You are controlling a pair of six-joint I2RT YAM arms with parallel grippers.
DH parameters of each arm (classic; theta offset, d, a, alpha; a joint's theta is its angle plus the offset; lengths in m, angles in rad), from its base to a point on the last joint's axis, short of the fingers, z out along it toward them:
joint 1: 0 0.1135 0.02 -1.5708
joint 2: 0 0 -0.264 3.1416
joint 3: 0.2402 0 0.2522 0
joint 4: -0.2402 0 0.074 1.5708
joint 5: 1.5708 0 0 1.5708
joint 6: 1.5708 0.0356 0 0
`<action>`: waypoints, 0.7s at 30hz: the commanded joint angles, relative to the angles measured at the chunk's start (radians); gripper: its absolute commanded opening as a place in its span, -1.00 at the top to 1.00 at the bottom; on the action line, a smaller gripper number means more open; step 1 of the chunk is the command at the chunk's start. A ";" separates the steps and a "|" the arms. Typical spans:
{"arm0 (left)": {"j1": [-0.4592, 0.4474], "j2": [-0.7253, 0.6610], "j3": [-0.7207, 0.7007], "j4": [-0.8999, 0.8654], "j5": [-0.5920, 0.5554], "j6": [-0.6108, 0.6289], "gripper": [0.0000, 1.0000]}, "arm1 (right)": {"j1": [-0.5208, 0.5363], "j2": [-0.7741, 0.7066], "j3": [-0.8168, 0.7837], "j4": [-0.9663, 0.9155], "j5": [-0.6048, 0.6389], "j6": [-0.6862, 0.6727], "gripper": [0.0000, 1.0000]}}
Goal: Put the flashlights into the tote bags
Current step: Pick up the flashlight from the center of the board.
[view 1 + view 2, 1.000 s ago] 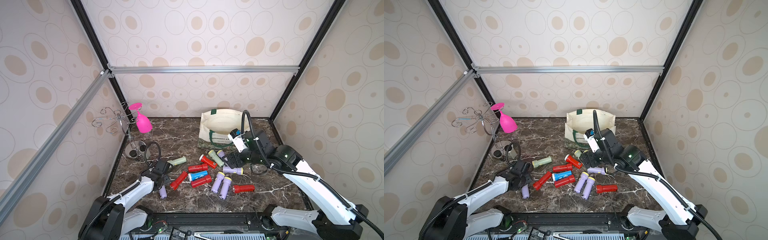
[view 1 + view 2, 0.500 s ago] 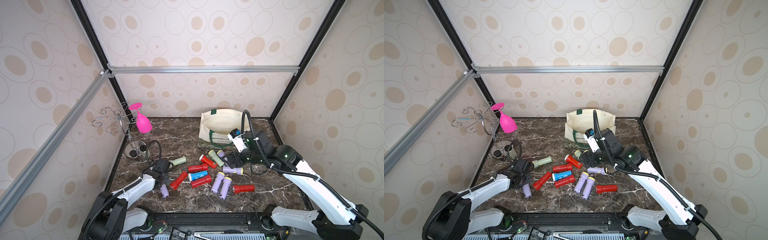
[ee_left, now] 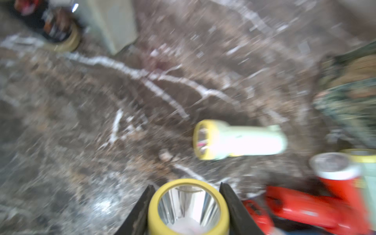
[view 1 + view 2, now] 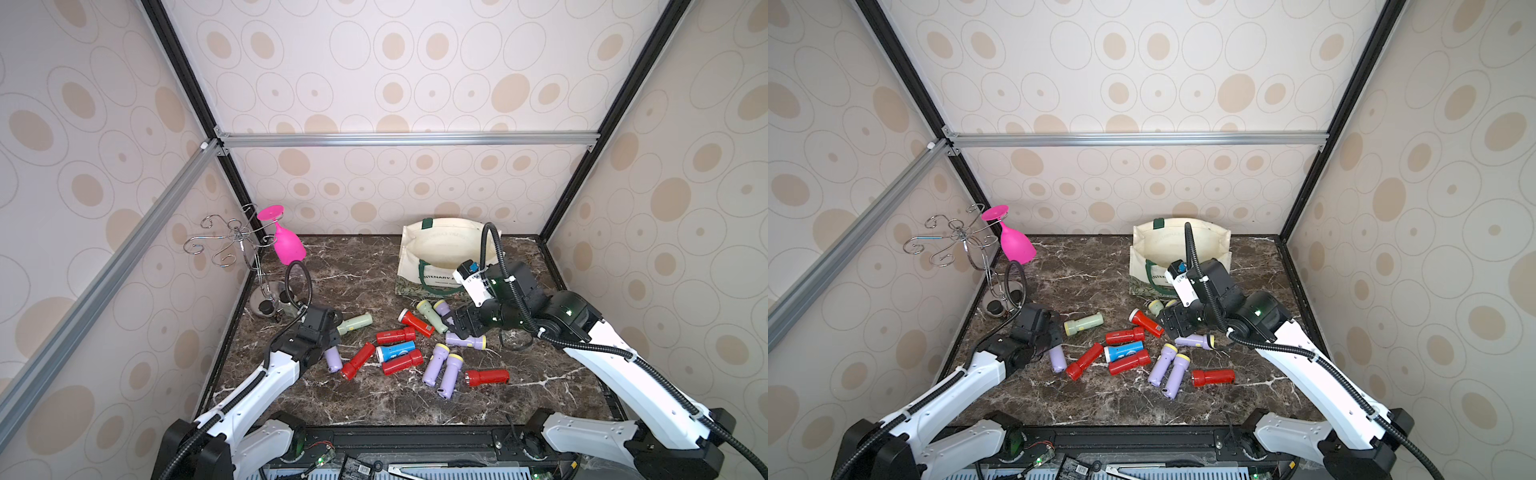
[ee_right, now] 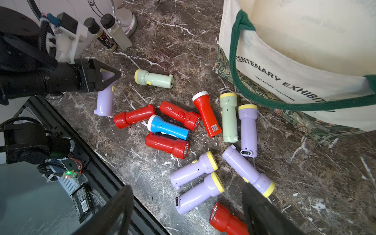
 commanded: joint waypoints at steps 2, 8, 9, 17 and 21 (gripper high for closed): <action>-0.009 -0.035 0.071 0.137 0.090 0.044 0.96 | -0.016 -0.004 -0.007 0.035 -0.091 0.010 -0.71; -0.049 -0.052 0.099 0.470 0.260 0.025 0.98 | -0.019 -0.029 -0.085 0.233 -0.381 0.044 -0.90; -0.061 -0.042 0.107 0.512 0.278 0.016 0.99 | -0.020 -0.028 -0.100 0.265 -0.416 0.057 -0.93; -0.218 0.107 0.184 0.755 0.344 0.008 1.00 | -0.020 0.094 -0.114 0.353 -0.508 0.082 -0.88; -0.291 0.175 0.227 0.814 0.335 0.003 1.00 | -0.031 0.135 -0.089 0.342 -0.475 0.046 -0.81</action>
